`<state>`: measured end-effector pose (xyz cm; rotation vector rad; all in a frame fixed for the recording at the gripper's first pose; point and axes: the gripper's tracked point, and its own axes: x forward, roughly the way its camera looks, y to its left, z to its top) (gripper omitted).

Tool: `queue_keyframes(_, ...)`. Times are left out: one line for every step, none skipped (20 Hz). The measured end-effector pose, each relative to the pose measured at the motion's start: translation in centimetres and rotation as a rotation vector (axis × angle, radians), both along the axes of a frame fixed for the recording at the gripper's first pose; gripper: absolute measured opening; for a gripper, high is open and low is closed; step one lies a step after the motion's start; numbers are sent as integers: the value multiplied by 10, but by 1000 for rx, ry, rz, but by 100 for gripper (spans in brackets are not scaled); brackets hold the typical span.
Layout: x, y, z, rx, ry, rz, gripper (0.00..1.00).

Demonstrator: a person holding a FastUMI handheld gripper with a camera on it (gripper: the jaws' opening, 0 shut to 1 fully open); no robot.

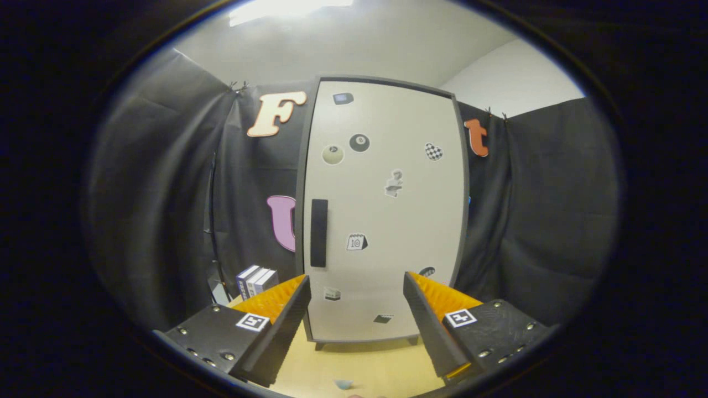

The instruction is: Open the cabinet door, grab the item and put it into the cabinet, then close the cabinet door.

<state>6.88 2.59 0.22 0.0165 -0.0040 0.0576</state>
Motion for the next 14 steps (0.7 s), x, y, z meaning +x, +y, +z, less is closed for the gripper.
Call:
queue_keyframes(9, 5, 0, 9, 4, 9, 100)
queue_keyframes(20, 11, 1, 18, 7, 21, 100)
queue_keyframes(32, 17, 2, 25, 8, 34, 100)
queue_keyframes(42, 21, 1, 27, 11, 42, 100)
queue_keyframes(54, 28, -1, 25, 16, 51, 100)
queue_keyframes(63, 34, -2, 24, 19, 62, 100)
queue_keyframes(72, 40, -3, 22, 20, 71, 100)
queue_keyframes(82, 46, -3, 17, 19, 79, 100)
queue_keyframes(93, 51, -3, 13, 17, 85, 100)
queue_keyframes(102, 55, -3, 13, 16, 90, 100)
queue_keyframes(111, 59, -3, 17, 16, 94, 100)
queue_keyframes(121, 63, -1, 22, 6, 95, 100)
queue_keyframes(129, 65, 0, 26, 3, 97, 99)
queue_keyframes(136, 67, 1, 31, 1, 96, 99)
